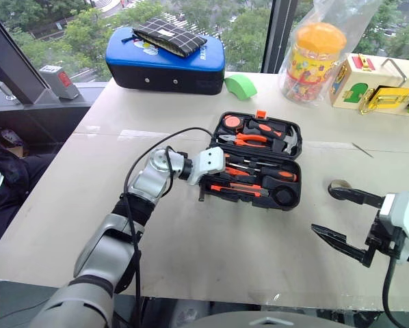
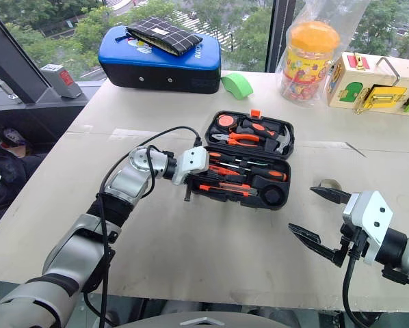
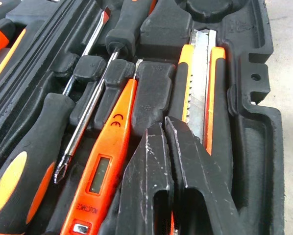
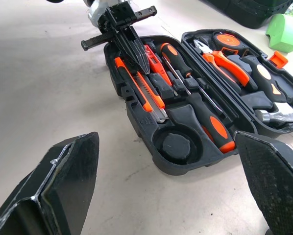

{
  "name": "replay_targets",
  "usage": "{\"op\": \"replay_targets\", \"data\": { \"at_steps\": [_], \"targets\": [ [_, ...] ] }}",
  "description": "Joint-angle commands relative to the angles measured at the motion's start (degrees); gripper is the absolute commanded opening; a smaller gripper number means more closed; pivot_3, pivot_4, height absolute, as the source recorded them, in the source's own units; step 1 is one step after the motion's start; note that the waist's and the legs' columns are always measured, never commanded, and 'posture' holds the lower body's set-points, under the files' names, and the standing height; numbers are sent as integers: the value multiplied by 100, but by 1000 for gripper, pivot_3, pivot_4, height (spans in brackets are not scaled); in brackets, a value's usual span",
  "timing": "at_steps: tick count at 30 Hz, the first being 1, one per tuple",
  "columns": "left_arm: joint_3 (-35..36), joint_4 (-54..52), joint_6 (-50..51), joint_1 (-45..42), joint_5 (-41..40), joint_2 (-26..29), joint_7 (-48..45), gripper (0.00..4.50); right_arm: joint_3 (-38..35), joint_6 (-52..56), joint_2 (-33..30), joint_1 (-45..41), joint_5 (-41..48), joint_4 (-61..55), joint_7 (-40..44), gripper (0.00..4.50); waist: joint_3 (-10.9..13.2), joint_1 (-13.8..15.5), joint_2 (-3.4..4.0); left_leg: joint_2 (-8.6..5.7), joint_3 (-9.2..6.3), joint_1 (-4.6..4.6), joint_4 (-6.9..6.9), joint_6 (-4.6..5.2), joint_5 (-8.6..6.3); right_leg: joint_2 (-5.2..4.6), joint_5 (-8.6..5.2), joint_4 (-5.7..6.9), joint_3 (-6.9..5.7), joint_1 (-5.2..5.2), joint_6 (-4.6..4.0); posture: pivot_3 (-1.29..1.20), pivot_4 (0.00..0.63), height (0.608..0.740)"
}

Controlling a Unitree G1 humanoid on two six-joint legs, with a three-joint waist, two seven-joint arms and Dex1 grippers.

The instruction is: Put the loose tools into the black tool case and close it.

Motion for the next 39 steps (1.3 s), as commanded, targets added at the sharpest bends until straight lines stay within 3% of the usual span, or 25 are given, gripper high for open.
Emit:
{"op": "replay_targets", "data": {
  "at_steps": [1, 6, 7, 11, 13, 14, 16, 17, 28, 31, 37, 39],
  "targets": [
    [54, -55, 150, 171, -101, -168, 58, 36, 101, 96, 149, -65, 15, -230, -380, 4500, -6, 12, 6, -1, 0, 0, 1, 0, 0, -1, 0, 0, 1, 1, 0, 0, 150, 740],
    [1022, -1740, 1497, 535, -1654, -10, -219, 36, 114, 1073, 175, -214, -170, -171, -1375, 4500, 8, -21, -3, 2, 3, -13, 7, 0, 1, -5, 0, 6, 5, -11, 0, 0, 150, 740],
    [1128, -2098, 1781, 639, -1859, 74, -216, 270, 88, 1332, 128, -259, -80, -149, -1473, 4500, 9, -20, -3, 4, -1, -21, 6, -1, 1, -3, 0, 5, 1, -19, 0, 0, 150, 740],
    [1333, -3495, 3146, 1045, -2741, 409, -142, 1578, 372, 2301, -485, -523, -692, 165, -1956, 4500, 2, -25, 18, 9, -13, -20, -2, -5, 3, -2, -3, 5, -5, -19, 3, 0, 150, 740],
    [1490, -4224, 3692, 1304, -3184, 646, -52, 2741, 813, 2845, -700, -1072, -707, 659, -2061, 4500, 4, -82, 14, 7, -8, -15, -5, -5, 3, -2, -5, 2, 3, -17, 5, 0, 150, 740],
    [1542, -4552, 3887, 1429, -3341, 730, 51, 3014, 997, 3024, -731, -1358, -679, 886, -2068, 4500, 6, -106, 11, 6, -7, -14, -5, -5, 3, -1, -5, 2, 5, -17, 5, 0, 150, 740],
    [1520, -5068, 4125, 1644, -3488, 864, 225, 4041, 1227, 3150, -734, -1788, -731, 1292, -2053, 4500, 11, -125, 11, 7, -11, -11, -4, -5, 3, -3, -5, 3, 3, -13, 4, 0, 150, 740],
    [1534, -5246, 4177, 1770, -3520, 920, 303, 4071, 1429, 3154, -769, -2052, -791, 1493, -1999, 4239, 12, -110, 13, 4, -12, -12, -4, -5, 3, -3, -5, 2, 3, -13, 5, 0, 150, 740],
    [1544, -5931, 4158, 2257, -3602, 1167, 772, 4071, 2725, 3146, -1092, -3738, -1365, 3237, -1418, 4239, 16, -102, 13, 0, -24, -20, -9, -4, 3, -4, -6, -10, -2, -14, 5, 0, 150, 740],
    [1584, -6010, 4066, 2341, -3581, 1208, 854, 4080, 3080, 3195, -1043, -4205, -1475, 3747, -1165, 3161, 15, -158, 10, 2, -16, -18, -9, -4, 3, -5, -5, -13, 8, -14, 5, 0, 150, 740],
    [1630, -6175, 4001, 2477, -3616, 1281, 1056, 4080, 3285, 3037, -1065, -4607, -1626, 4000, -703, 287, 16, -167, 10, 7, -18, -15, -9, -4, 3, -4, -5, -10, 6, -13, 5, 0, 150, 740],
    [1598, -6177, 3947, 2518, -3583, 1271, 1120, 4080, 3370, 2910, -1127, -4636, -1728, 3981, -587, 56, 18, -165, 13, 9, -18, -16, -10, -4, 3, -6, -5, -11, 6, -13, 5, 0, 150, 740]
  ]
}}
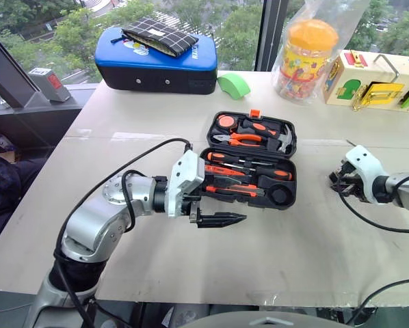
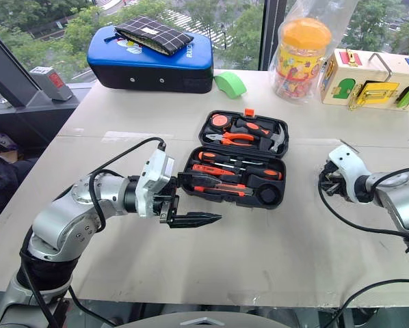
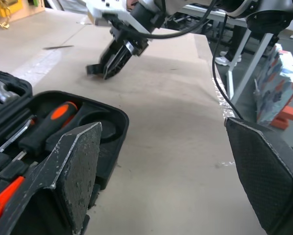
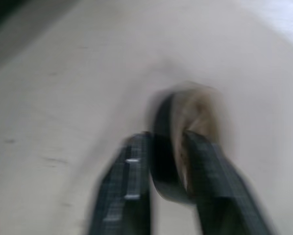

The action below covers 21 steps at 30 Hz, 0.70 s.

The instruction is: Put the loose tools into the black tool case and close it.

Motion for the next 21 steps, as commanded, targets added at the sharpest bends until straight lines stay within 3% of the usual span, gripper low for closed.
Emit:
{"op": "replay_targets", "data": {
  "at_steps": [1, 8, 13, 17, 21],
  "targets": [
    [74, -194, -151, 53, -22, 13, 115, 4080, 50, -214, -125, -86, -154, -51, 199, 56, 3, 8, 5, 0, 0, -1, 0, 0, 0, -1, 0, 0, 0, -1, 0, 0, 150, 740],
    [-2, -130, -281, 155, 38, 9, 227, 4080, -155, -515, -287, 126, -288, -516, 324, 56, 6, 12, 6, 1, -1, -3, -1, 0, 0, -7, 0, 0, -2, -3, 0, 0, 150, 740],
    [219, -75, -426, 525, -10, 226, 67, 4080, -344, -147, -416, 171, 419, -2031, 824, 56, 13, -21, 20, 5, -4, -3, -6, 0, 0, -6, 0, -2, -3, -4, 0, 0, 150, 740],
    [523, -76, -653, 1026, -35, 535, -180, 4080, 406, 311, -172, -400, 448, -2777, 712, 56, 20, -35, 13, 6, -41, 0, -8, 0, 0, -2, 0, -1, -4, -4, 0, 0, 150, 740],
    [852, -136, -794, 1431, -131, 725, -334, 4080, 1350, 440, 201, -993, 120, -2816, 563, 56, 28, 20, 8, 0, -58, 0, -8, 0, 0, -13, -1, 0, -13, -2, -3, 0, 150, 740]
  ]
}}
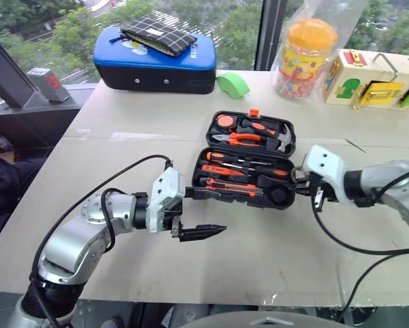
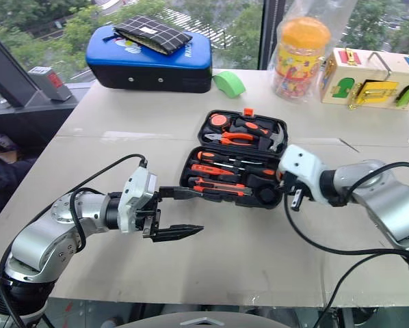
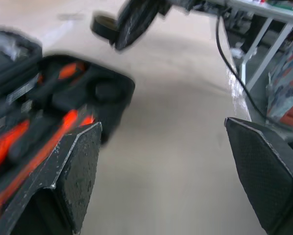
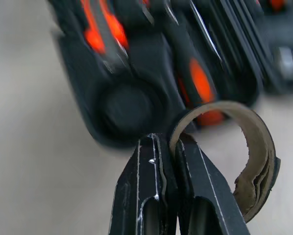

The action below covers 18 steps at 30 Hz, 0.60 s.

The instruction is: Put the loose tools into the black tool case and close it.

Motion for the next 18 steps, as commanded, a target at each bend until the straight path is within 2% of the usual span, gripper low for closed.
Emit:
{"op": "replay_targets", "data": {
  "at_steps": [1, 7, 18],
  "targets": [
    [417, -171, -259, 315, -147, 172, -182, 4080, 822, 14, 205, -443, -397, -35, -76, 56, 5, 32, 0, -4, -5, -5, 0, -1, 0, -30, 0, -3, -2, -2, 0, 0, 150, 740],
    [714, -35, -553, 689, -63, 216, -237, 4080, 1487, 13, 199, -669, -672, 289, 171, 56, 7, 35, 0, -24, -5, -11, -1, -1, 0, -67, 0, -25, -22, 0, 1, 0, 150, 740],
    [909, -94, -980, 1243, 91, 176, -118, 4080, 1627, 72, 208, -845, -503, 573, 814, 56, 8, 7, 0, -20, -16, -9, -23, 0, 0, -66, 0, -36, -34, 2, 1, 0, 150, 740]
  ]
}}
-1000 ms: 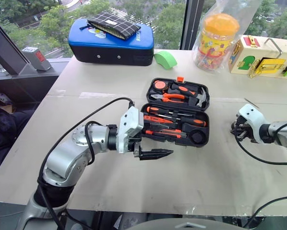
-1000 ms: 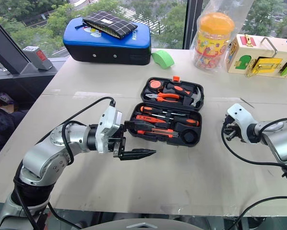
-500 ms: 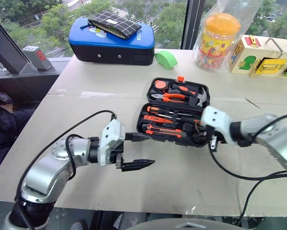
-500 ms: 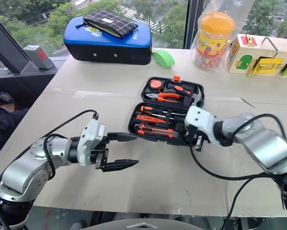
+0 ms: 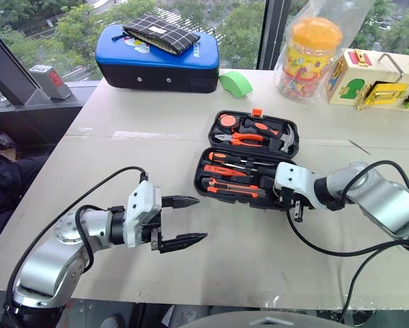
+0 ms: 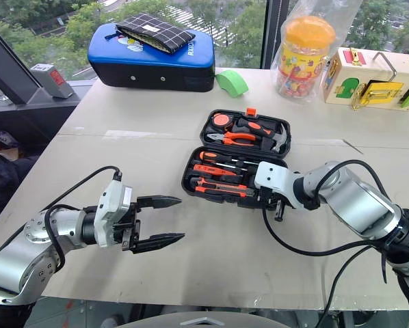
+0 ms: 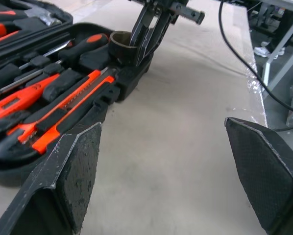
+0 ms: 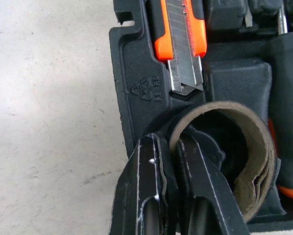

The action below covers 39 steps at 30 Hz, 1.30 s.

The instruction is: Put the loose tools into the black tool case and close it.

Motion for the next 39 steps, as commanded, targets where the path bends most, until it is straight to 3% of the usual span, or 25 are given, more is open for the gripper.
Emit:
{"op": "replay_targets", "data": {
  "at_steps": [1, 3, 7, 14, 18, 20, 21, 22, 23, 25, 31, 34, 38, 39],
  "targets": [
    [169, -172, -186, 64, -18, -10, 70, 4080, 36, -10, -74, -43, 161, -15, 408, 297, 0, 12, 0, 0, -2, 0, -1, 0, 0, -1, 0, -5, -3, 0, 0, 0, 150, 740],
    [159, -193, -216, 101, -13, -13, 93, 4080, 12, -18, -89, -65, 191, 9, 517, 919, 0, 11, 0, -1, -4, -2, -3, 0, 0, -5, 0, -12, -6, 2, 0, 0, 150, 740],
    [103, -190, -222, 43, -10, -24, 169, 4080, -152, -53, -125, -159, 260, 5, 669, 2645, -1, 5, -2, -1, -6, -1, -15, 0, 0, -7, 0, -22, -11, 5, 0, 0, 150, 740],
    [-19, -16, -79, -301, -87, -106, 329, 4080, -887, 239, -46, -202, 973, -168, 928, 2645, 5, 1, 7, -1, -7, -2, -32, 0, 0, -11, 1, -30, -17, 7, 0, 0, 150, 740],
    [-46, 199, 37, -563, -68, -280, 568, 4080, -1500, 364, 236, -10, 1199, -76, 501, 2645, -1, 1, -2, -3, -7, 0, -30, 0, 0, -10, 2, -27, -18, 9, 1, 0, 150, 740],
    [-81, 243, 118, -685, -63, -389, 730, 4080, -1643, 409, 243, 196, 1172, -51, 280, 2069, 0, 6, -1, -3, -7, 0, -29, 0, 0, -9, 2, -25, -19, 8, 2, 0, 150, 740],
    [-88, 258, 186, -748, -99, -452, 835, 4080, -1704, 367, 239, 313, 1154, -75, 185, 2069, -1, 23, -1, -3, -8, 0, -29, 0, 0, -10, 2, -25, -19, 8, 2, 0, 150, 740],
    [-75, 309, 306, -836, -154, -541, 1000, 4080, -1841, 338, 306, 435, 1186, -100, 62, 1374, -1, 22, -1, -3, -10, -3, -28, 0, 0, -11, 2, -25, -23, 8, 2, 0, 150, 740],
    [-68, 381, 384, -930, -158, -617, 1142, 4080, -2037, 307, 405, 537, 1281, -113, -23, 1117, -1, 27, -2, -3, -9, -3, -28, 0, 0, -11, 2, -25, -23, 8, 2, 0, 150, 740],
    [-42, 544, 559, -1126, -154, -758, 1402, 4080, -2475, 123, 690, 673, 1399, -60, -258, 177, -1, 18, -2, -3, -10, -6, -26, -1, 0, -10, 2, -25, -24, 8, 2, 0, 150, 740],
    [-35, 1340, 1387, -2152, -113, -1457, 2696, 4080, -3398, 221, 1483, 577, 1020, 726, -1739, 67, -2, 8, -5, -6, -8, -1, -6, -1, 1, 1, 3, -4, -31, 9, 4, 0, 150, 740],
    [39, 1876, 1704, -2874, -62, -1938, 3440, 4080, -3607, 388, 1687, 392, 778, 1124, -2361, 844, -1, 18, -4, -8, -8, -6, 5, -2, 1, 5, 3, 5, -39, 8, 4, 0, 150, 740],
    [-32, 3097, 2201, -4046, 475, -2335, 4479, 4080, -3483, 530, 1925, 74, 463, 1727, -2941, 2668, 0, 40, -7, -18, -13, -11, 25, -3, 2, 18, 4, 27, -47, 6, 5, 0, 150, 740],
    [-85, 3429, 2326, -4321, 613, -2357, 4627, 4080, -3512, 562, 2049, -67, 403, 1944, -3101, 2668, -1, 21, -7, -24, -13, -8, 25, -3, 3, 20, 4, 31, -43, 5, 5, 0, 150, 740]
  ]
}}
